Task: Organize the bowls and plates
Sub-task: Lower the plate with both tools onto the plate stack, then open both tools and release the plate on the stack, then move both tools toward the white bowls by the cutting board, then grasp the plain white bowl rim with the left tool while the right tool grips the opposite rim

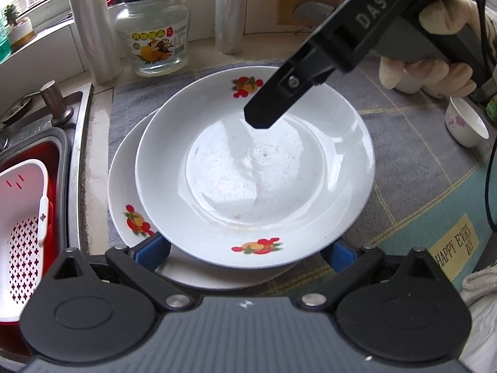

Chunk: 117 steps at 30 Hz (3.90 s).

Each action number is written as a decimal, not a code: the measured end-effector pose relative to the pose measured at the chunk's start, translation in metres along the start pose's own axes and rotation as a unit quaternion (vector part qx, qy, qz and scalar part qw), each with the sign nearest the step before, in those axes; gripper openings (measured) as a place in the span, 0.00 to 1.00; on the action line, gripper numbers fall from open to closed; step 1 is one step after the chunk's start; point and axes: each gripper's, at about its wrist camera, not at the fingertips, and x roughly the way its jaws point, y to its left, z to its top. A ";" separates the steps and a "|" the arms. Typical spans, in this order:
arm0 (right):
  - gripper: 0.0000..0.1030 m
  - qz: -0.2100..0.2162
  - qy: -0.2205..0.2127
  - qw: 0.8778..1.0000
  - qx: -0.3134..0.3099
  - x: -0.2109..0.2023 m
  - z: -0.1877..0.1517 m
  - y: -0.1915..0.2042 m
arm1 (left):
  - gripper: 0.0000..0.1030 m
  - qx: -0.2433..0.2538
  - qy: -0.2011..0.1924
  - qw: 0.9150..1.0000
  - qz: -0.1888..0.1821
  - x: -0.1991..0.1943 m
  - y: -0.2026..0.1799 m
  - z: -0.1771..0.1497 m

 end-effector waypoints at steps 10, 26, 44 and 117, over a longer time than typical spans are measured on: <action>1.00 -0.008 0.001 1.000 0.007 -0.003 0.000 0.001 | 0.99 -0.007 0.028 1.000 0.011 0.002 -0.002 0.009; 1.00 -0.008 0.002 1.000 -0.003 0.003 0.006 0.004 | 0.99 -0.008 0.069 0.997 0.045 0.000 -0.011 0.019; 1.00 -0.021 0.012 0.999 -0.034 0.006 0.001 0.016 | 0.99 -0.015 0.042 0.997 0.070 -0.012 -0.009 0.004; 0.99 -0.202 -0.202 0.935 0.208 -0.212 -0.353 -0.176 | 0.89 0.139 -0.171 0.968 -0.117 0.102 -0.353 0.060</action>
